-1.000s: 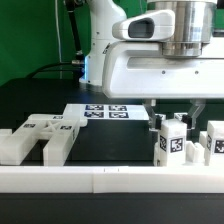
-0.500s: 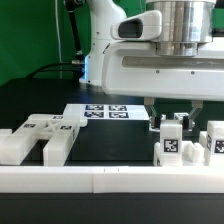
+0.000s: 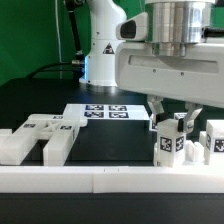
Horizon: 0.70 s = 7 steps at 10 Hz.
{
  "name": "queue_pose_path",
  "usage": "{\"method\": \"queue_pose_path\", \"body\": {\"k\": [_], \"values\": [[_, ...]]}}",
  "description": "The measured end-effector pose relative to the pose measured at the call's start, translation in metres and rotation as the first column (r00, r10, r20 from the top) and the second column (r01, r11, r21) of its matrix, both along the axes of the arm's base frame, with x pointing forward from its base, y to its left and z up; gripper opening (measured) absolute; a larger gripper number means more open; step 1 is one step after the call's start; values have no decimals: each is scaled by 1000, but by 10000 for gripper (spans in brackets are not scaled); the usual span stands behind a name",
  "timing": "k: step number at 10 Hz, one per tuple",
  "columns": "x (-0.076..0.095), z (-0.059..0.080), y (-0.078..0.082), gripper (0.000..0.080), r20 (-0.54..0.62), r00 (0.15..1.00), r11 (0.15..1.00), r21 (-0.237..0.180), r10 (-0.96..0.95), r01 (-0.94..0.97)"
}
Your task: Assemble chair
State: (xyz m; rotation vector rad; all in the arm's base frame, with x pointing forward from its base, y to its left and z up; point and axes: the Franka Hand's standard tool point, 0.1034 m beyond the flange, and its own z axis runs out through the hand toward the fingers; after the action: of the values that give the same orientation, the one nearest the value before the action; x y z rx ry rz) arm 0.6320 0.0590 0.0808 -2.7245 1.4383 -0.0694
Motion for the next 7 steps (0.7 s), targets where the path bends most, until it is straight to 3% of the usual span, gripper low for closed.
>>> {"method": "queue_pose_path", "body": {"k": [3, 6, 7], "values": [[0, 0, 2, 291, -6, 988, 988, 15, -155, 155], [0, 0, 0, 610, -2, 998, 998, 8, -61, 61], [0, 0, 0, 610, -1, 1000, 1000, 2, -13, 13]]}}
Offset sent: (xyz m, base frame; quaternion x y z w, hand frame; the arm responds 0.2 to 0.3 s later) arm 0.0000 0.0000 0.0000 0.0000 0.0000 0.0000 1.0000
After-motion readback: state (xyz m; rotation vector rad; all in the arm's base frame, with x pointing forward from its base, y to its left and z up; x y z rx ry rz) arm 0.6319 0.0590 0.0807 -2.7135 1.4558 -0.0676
